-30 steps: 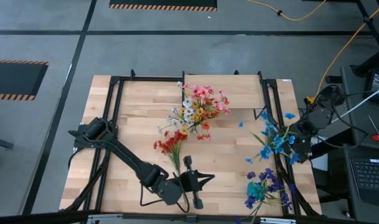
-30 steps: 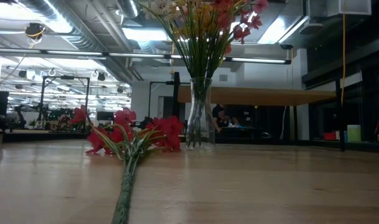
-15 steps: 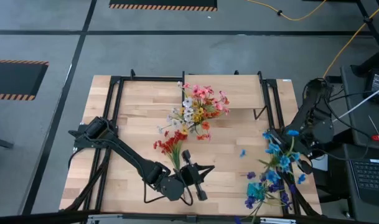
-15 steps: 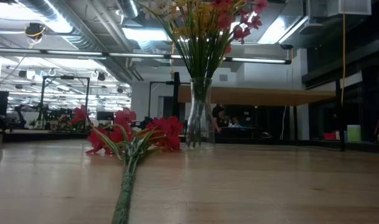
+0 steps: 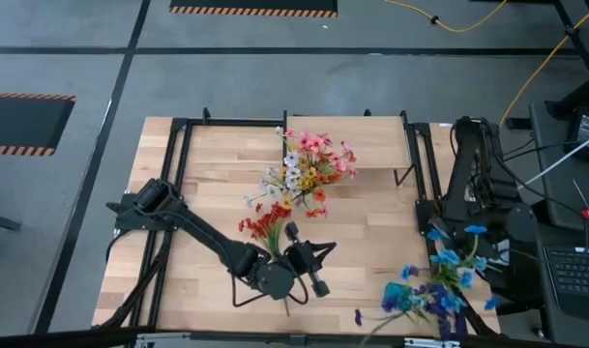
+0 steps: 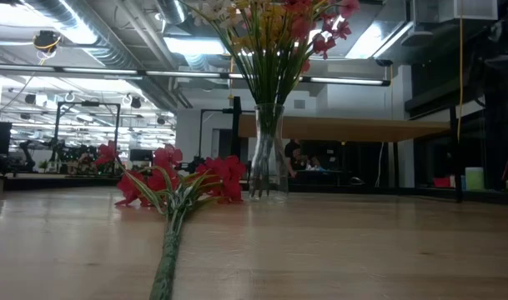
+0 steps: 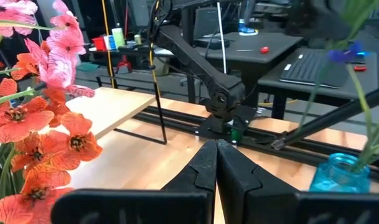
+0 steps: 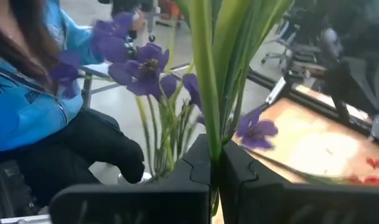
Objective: Pick and place flowers into a vace then onto a shelf
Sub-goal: Put the blue flowers into the blue vase
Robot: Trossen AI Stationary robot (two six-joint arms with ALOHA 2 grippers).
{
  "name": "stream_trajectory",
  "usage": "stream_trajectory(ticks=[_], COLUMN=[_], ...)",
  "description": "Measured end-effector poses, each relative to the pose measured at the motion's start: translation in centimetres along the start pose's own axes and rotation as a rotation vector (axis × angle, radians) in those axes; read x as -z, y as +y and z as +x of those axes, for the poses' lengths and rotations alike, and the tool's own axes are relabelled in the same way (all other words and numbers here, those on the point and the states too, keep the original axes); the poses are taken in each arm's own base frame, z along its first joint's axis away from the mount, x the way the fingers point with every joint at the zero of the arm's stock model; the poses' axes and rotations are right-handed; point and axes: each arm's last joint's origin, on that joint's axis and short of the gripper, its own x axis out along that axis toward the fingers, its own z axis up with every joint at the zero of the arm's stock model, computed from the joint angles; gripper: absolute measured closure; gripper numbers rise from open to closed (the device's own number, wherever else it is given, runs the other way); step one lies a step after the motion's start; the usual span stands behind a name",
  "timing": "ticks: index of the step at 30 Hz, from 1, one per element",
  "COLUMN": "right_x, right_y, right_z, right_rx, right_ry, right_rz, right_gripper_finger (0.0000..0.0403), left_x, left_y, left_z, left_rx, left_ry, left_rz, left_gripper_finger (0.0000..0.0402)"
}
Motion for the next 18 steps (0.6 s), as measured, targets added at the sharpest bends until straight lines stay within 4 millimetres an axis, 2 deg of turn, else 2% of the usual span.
stream_trajectory(ticks=[6, 12, 18], right_x=[0.1, 0.7, 0.7], right_y=[1.1, 2.3, 2.6], right_z=[0.0, 1.2, 1.5], right_rx=[0.070, 0.093, 0.097], right_ry=[0.000, -0.056, -0.119], right_rz=[-0.044, -0.096, -0.089], right_gripper_finger=[0.0399, 0.0399, 0.0399], left_x=[-0.1, 0.0, 0.0], left_y=[0.4, 0.5, 0.4], left_z=[0.6, 0.7, 0.6], left_rx=[-0.016, -0.018, -0.015], left_ry=[0.000, 0.002, 0.003], left_rz=[-0.001, 0.010, 0.010], left_gripper_finger=[0.0400, 0.0399, 0.0399])
